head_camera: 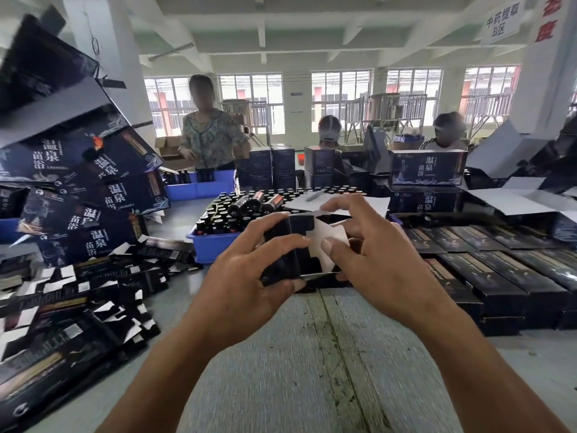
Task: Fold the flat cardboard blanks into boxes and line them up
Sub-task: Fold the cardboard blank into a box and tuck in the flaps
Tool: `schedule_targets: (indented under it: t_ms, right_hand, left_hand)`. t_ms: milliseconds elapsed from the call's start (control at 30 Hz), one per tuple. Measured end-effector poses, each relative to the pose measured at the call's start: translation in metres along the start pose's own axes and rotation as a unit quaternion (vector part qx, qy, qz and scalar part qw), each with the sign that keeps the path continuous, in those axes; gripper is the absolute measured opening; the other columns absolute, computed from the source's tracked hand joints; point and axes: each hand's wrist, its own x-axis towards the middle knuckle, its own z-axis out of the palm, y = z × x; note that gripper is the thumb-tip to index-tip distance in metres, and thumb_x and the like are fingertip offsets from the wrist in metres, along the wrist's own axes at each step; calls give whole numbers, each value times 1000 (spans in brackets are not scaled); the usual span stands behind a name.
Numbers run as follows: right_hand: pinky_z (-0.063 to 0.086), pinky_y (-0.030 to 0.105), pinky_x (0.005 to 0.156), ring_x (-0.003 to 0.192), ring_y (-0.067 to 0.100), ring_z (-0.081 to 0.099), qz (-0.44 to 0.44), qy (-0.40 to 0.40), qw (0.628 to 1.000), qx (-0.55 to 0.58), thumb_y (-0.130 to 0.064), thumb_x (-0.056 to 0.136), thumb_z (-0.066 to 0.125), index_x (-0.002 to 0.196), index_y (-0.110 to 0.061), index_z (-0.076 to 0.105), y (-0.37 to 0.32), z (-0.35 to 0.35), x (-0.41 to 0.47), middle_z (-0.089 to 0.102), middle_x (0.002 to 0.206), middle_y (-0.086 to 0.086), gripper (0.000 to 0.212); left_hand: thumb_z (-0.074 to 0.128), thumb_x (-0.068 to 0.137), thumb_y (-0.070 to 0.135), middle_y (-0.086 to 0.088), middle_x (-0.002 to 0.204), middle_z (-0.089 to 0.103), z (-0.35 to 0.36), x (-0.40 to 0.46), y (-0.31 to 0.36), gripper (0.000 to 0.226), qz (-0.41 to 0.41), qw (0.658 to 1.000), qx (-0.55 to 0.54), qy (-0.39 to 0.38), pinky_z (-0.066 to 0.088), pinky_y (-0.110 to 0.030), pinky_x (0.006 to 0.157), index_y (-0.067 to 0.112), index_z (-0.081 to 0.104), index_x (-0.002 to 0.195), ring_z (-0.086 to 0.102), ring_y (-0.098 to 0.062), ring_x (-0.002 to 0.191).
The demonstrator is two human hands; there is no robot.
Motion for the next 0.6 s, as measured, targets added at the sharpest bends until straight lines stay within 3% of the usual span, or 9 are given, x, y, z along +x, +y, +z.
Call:
schedule_targets:
  t_ms: [100,200,333,433,533,600]
  right_hand:
    - [60,44,68,71,17,62,-1,-2,1000,-15,-29,98,59,107,-52,54,0,0,-1,60,70,-16,24]
    - [57,30,65,73,12,67,14,-10,1000,-14,-31,99,59,106,-51,58,-1,-1,0,67,76,-12,22]
    - [59,43,69,69,22,67,29,-34,999,10,-28,101,54,115,-46,63,-3,-3,-1,64,69,-14,24]
    - [60,45,73,75,18,69,35,-62,997,25,-52,93,54,120,-47,62,-5,-8,-2,69,81,-9,29]
    - [58,29,77,85,1,70,29,-116,993,-15,-77,73,60,128,-54,52,-5,-15,-2,71,93,-21,60]
    - [57,27,78,86,3,70,29,-138,990,-19,-63,74,69,131,-54,50,-5,-19,-2,73,93,-19,61]
  left_hand:
    - [81,82,21,32,149,28,-2,0,1,62,0,1000,-13,-7,54,-21,95,51,51,128,46,1,129]
    - [81,82,20,33,148,27,-4,-1,3,64,0,1000,-11,-9,52,-22,97,51,50,128,43,2,131]
    - [81,81,22,43,143,23,-4,0,5,67,-12,1000,0,-3,43,-11,97,52,44,128,39,9,127]
    - [84,78,21,50,139,22,-5,0,5,73,-18,1000,4,9,35,-1,96,51,41,129,31,26,123]
    - [83,81,23,43,144,25,-6,0,6,82,-5,1000,11,8,38,-15,102,54,36,140,29,22,129]
    - [82,82,22,30,150,30,-7,0,7,81,-3,1000,14,4,46,-27,105,54,38,143,36,7,135]
